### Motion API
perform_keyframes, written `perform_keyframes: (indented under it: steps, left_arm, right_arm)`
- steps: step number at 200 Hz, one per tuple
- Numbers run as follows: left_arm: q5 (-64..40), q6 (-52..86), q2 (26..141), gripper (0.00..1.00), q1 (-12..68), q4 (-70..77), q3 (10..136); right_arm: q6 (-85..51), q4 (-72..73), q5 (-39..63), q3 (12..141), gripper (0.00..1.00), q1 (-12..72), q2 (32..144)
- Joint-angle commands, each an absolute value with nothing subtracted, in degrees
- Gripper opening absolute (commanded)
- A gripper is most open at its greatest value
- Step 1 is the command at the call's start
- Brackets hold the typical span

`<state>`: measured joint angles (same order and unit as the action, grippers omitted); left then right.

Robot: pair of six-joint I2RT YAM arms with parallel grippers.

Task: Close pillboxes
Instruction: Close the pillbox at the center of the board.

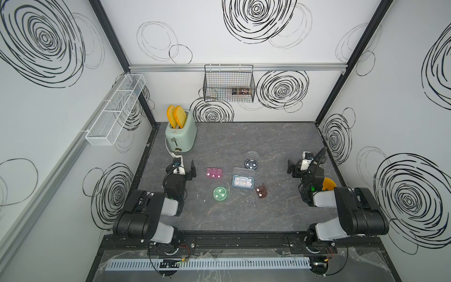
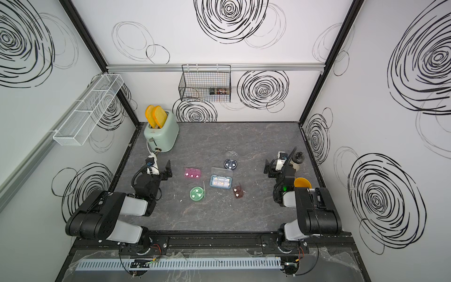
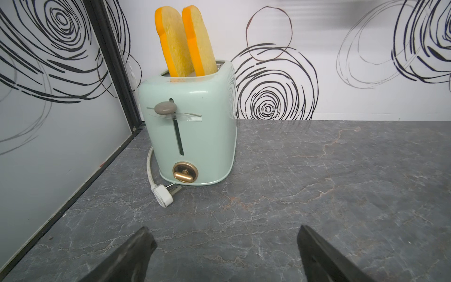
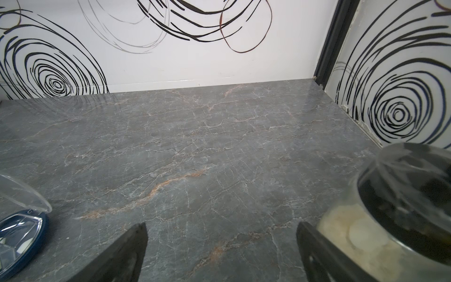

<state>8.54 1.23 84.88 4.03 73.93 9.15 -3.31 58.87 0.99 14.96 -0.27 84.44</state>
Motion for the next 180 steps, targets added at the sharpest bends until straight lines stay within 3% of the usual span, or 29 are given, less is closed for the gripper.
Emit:
perform_keyframes:
  steps: [1,84,113,180]
  left_arm:
    - [7.47,1.04,85.3,0.96,3.25,78.5,10.58]
    - [9.31,2.08,83.23,0.96,2.81,75.74,11.5]
    - [26.69,5.14,70.37,0.96,7.08,55.01,17.17]
    - [11.24,22.56,59.09,0.97,12.6,5.57,41.71]
  right_arm:
    - [-2.55,61.26,1.55,16.06,0.98,-0.69,85.17]
    - [-3.01,60.65,0.18,16.77,0.98,-1.15,84.33]
    - [-6.03,33.46,-1.86,30.0,0.98,-1.3,80.21]
    - [-4.44,-2.54,1.5,47.06,0.98,13.23,78.31]
